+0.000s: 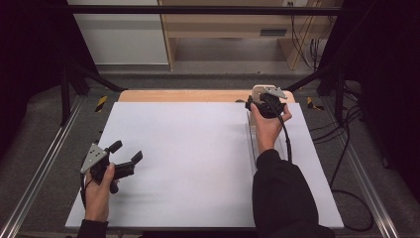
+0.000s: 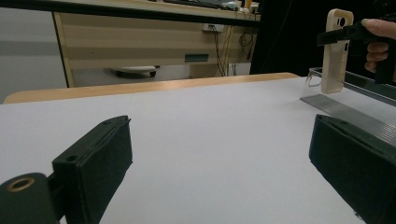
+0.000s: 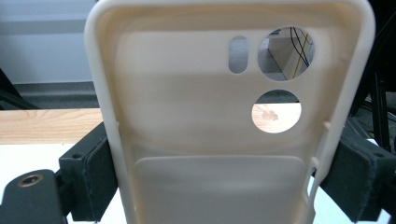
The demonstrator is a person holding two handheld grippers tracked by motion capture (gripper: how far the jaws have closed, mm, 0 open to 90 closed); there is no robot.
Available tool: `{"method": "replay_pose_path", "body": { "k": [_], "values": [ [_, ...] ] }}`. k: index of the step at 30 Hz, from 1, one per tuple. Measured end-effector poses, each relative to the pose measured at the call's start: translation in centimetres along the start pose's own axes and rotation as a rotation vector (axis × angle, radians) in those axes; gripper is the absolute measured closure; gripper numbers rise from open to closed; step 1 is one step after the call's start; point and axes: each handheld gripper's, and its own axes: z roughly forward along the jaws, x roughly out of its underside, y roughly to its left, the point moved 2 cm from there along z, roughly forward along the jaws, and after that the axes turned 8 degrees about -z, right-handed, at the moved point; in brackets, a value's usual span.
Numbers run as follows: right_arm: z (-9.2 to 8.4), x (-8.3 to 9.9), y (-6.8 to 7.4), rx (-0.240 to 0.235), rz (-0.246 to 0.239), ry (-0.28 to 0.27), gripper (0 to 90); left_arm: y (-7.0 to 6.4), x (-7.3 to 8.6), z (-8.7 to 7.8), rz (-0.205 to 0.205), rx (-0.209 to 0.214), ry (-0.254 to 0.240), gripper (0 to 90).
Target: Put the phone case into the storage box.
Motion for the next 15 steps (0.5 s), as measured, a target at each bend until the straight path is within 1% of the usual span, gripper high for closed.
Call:
{"method": "replay_pose_path", "body": {
  "k": [6, 15],
  "values": [
    [0.10, -0.03, -0.02, 0.007, 0.021, -0.010, 11.3, -0.02, -0.05, -0.03, 0.002, 0.001, -0.002, 5.7],
    [0.22, 0.07, 0.02, 0.011, 0.014, -0.010, 11.3, -0.04, -0.09, -0.04, 0.002, 0.003, -0.002, 5.7]
  ]
}}
